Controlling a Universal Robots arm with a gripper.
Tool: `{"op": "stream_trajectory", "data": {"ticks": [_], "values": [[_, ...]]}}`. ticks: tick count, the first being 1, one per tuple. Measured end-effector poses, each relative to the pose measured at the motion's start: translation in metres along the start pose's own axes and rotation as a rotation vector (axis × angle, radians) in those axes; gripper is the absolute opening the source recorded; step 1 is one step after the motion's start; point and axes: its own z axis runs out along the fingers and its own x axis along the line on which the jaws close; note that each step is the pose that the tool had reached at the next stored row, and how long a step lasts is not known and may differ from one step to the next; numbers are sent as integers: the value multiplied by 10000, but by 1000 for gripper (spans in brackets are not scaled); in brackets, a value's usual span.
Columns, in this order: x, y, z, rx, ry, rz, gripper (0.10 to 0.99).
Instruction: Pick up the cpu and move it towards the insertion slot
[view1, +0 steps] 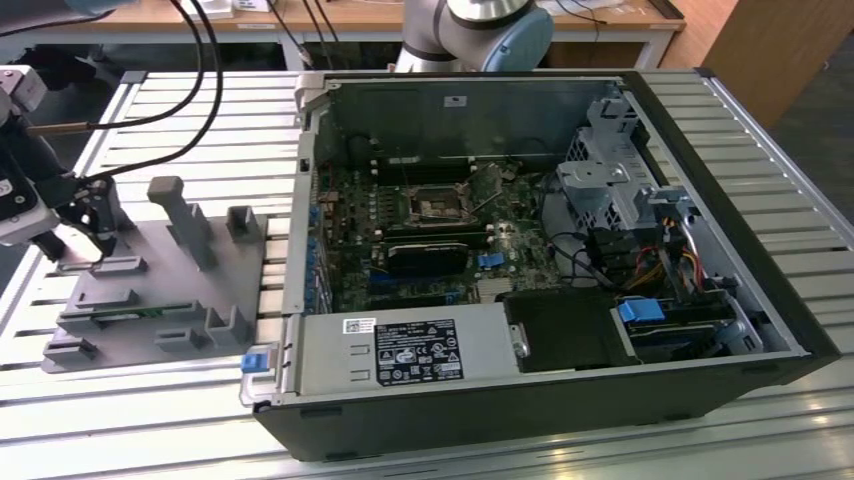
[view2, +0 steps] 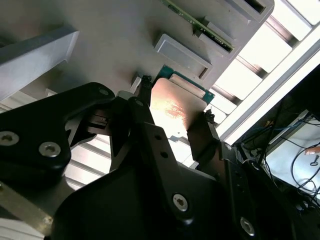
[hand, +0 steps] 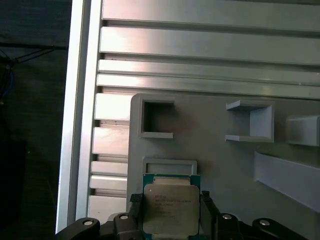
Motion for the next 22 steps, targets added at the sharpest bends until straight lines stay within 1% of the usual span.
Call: {"op": "stream_trajectory", "data": {"ticks": [22], "values": [[0, 5, -68, -1, -2, 0, 541]]}}
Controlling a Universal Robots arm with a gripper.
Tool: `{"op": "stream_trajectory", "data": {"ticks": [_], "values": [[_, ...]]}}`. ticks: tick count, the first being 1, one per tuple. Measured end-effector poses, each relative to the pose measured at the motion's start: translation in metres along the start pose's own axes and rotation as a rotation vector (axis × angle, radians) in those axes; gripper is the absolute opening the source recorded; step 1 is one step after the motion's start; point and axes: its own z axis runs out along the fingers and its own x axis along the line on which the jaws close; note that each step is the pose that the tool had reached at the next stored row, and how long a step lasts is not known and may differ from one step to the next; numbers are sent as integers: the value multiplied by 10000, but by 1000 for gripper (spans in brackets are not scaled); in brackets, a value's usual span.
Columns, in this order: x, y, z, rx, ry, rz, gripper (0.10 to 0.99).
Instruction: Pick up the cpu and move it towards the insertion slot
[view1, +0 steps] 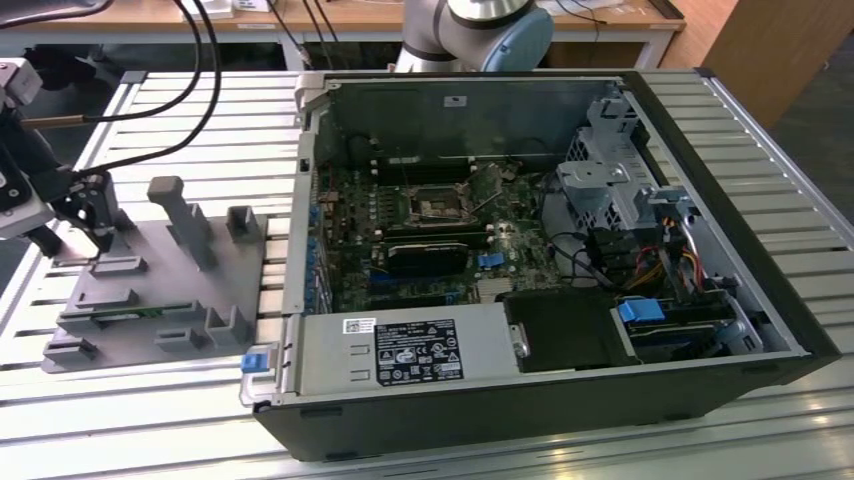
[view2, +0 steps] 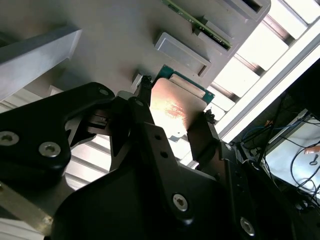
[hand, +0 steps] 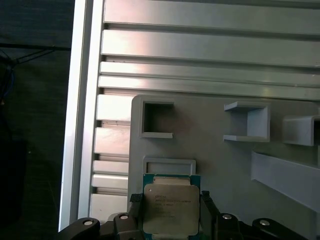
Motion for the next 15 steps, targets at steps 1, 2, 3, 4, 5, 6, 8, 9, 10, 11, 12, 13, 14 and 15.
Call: {"op": "stream_trajectory", "data": {"ticks": [1, 2, 3, 4, 5, 6, 8, 9, 10, 11, 12, 13, 14, 15], "values": [[0, 0, -3, 0, 0, 1, 541], [0, 0, -6, 0, 1, 0, 541], [0, 0, -8, 0, 1, 0, 541], [0, 0, -10, 1, 1, 0, 541], [0, 0, -12, 0, 1, 0, 541], [0, 0, -14, 1, 1, 0, 541], [0, 1, -18, 0, 1, 0, 541], [0, 1, -21, 1, 1, 0, 541], [0, 1, -23, 0, 0, 0, 541], [1, 1, -26, 1, 1, 0, 541], [1, 1, -29, 1, 2, 1, 541], [1, 1, -32, 1, 2, 1, 541], [1, 1, -35, 1, 1, 0, 541], [0, 1, -38, 0, 1, 0, 541]]}}
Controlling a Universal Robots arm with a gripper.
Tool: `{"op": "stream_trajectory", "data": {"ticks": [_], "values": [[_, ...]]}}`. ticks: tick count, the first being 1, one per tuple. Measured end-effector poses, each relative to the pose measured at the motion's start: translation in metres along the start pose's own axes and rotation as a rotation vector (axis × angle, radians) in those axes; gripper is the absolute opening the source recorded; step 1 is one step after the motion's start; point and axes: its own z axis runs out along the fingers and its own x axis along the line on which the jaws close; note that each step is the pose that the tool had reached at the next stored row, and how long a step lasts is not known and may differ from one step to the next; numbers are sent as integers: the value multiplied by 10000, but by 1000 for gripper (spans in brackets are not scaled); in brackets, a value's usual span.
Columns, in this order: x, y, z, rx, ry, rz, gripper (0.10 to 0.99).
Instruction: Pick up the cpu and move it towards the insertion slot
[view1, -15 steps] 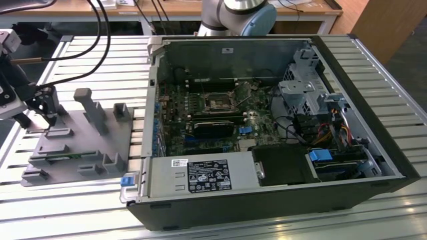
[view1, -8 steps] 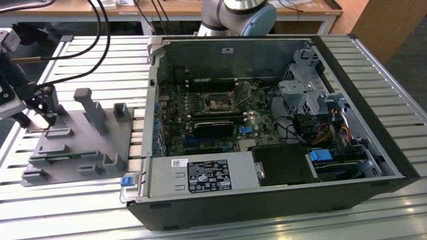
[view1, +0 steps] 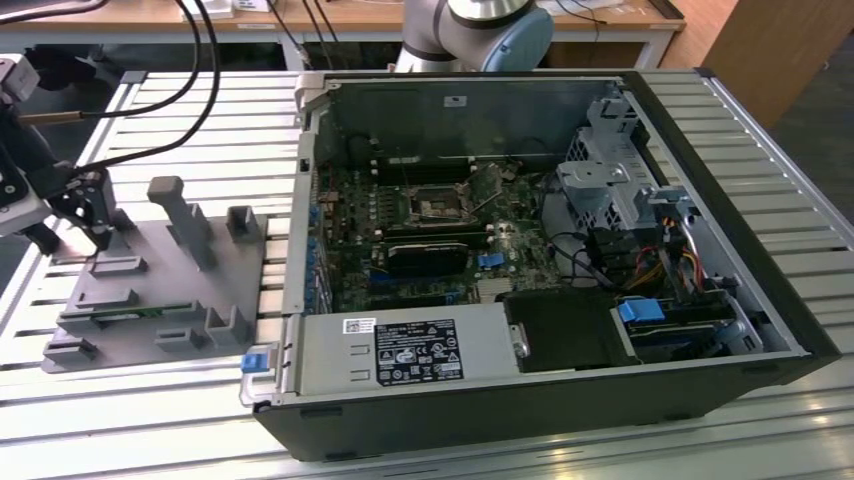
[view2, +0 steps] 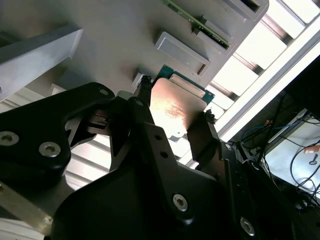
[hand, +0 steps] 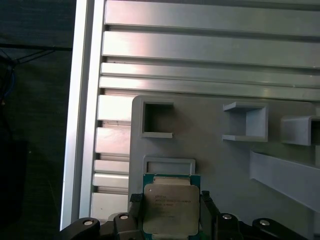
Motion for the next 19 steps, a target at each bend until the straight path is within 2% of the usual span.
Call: {"op": "stream_trajectory", "data": {"ticks": [19], "values": [[1, 2, -40, 0, 0, 0, 541]]}}
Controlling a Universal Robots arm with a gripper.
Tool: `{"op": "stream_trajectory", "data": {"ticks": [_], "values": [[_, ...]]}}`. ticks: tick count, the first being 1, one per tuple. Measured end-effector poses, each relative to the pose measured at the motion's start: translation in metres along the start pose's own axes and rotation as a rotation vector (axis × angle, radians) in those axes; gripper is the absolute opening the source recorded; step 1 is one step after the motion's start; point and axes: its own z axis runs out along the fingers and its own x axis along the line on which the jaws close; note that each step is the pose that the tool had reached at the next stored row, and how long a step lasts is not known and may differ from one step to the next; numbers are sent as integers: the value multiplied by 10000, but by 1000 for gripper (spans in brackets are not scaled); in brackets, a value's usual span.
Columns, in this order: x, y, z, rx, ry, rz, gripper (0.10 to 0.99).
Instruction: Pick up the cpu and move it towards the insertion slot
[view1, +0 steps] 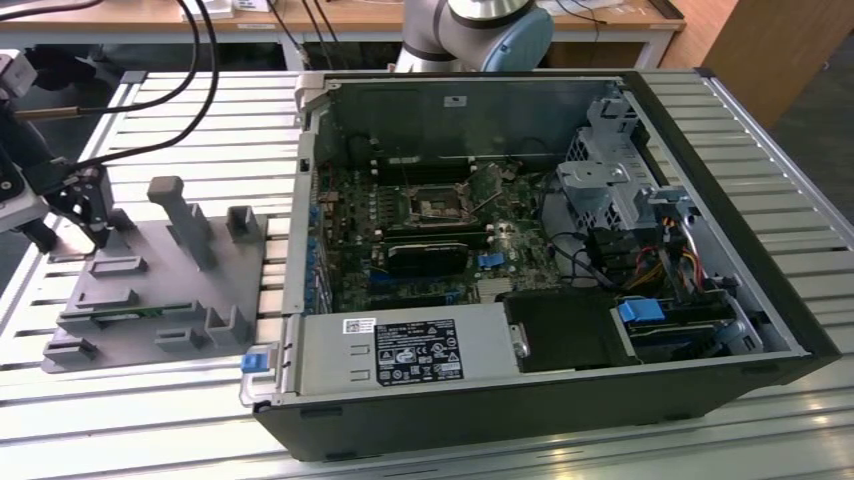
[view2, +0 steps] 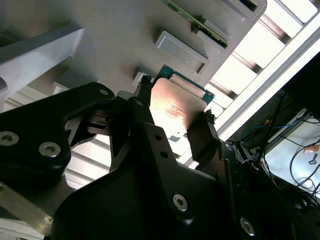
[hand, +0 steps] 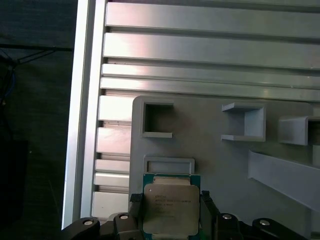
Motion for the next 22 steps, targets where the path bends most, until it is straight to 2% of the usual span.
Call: {"op": "stream_trajectory", "data": {"ticks": [22], "values": [[1, 1, -45, 1, 2, 0, 541]]}}
